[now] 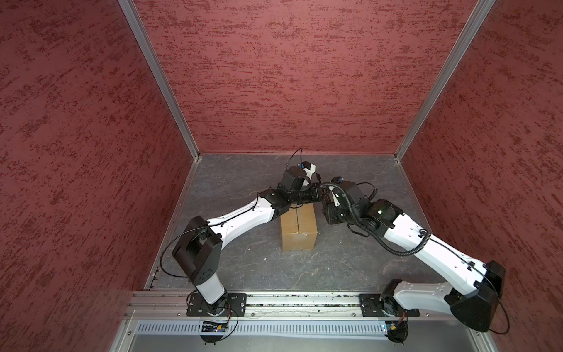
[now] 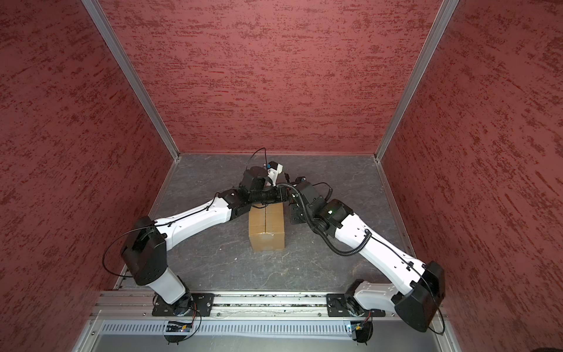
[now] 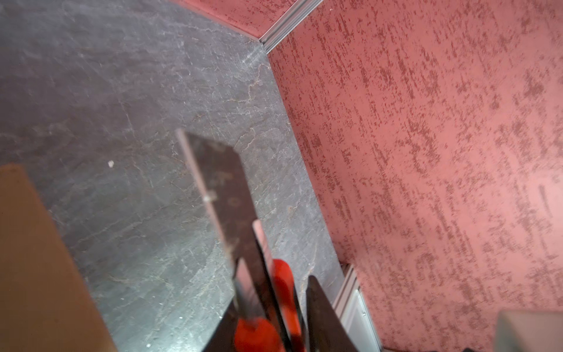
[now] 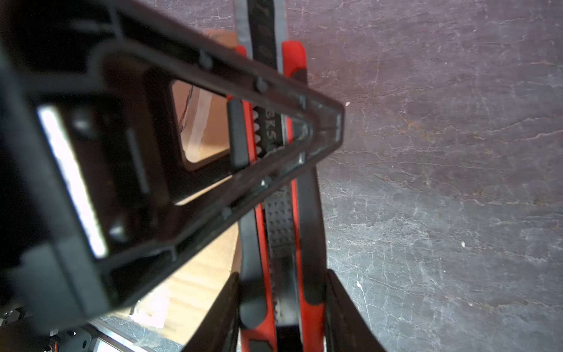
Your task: Unpack the express box
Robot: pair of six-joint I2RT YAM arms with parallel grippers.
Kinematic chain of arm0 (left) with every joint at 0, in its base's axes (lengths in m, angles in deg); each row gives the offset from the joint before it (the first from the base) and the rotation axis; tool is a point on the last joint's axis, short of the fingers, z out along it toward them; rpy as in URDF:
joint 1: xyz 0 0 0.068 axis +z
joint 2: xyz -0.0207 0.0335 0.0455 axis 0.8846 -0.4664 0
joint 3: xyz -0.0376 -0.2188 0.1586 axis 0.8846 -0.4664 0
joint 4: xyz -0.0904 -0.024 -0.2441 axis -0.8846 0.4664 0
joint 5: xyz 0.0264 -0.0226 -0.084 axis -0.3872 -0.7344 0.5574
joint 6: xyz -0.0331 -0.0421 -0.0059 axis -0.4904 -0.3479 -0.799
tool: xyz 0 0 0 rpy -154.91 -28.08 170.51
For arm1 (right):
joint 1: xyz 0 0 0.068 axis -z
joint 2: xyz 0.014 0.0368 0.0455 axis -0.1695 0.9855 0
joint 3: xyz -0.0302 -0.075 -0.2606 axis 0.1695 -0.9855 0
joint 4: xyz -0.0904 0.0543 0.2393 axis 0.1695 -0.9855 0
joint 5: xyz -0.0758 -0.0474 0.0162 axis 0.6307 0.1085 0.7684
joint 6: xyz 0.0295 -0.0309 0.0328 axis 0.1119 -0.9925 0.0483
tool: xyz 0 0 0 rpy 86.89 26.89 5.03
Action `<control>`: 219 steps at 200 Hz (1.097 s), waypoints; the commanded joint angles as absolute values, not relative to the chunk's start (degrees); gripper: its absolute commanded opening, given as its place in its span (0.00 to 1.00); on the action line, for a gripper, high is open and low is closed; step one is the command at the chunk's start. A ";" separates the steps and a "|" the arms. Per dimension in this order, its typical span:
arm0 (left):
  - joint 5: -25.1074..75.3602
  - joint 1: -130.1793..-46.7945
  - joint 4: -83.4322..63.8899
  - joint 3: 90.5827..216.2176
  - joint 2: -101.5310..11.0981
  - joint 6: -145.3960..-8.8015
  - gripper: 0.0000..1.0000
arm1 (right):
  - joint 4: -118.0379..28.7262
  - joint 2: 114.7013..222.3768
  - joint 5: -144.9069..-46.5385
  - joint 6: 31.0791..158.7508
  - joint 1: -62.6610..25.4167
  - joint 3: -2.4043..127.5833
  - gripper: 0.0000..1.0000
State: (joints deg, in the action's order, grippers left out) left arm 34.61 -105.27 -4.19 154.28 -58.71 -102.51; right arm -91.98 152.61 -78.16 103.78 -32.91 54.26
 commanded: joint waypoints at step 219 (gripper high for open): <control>40.01 -103.86 -15.48 146.88 -53.60 -108.92 0.09 | -81.42 153.11 -70.64 106.10 -33.39 53.42 0.51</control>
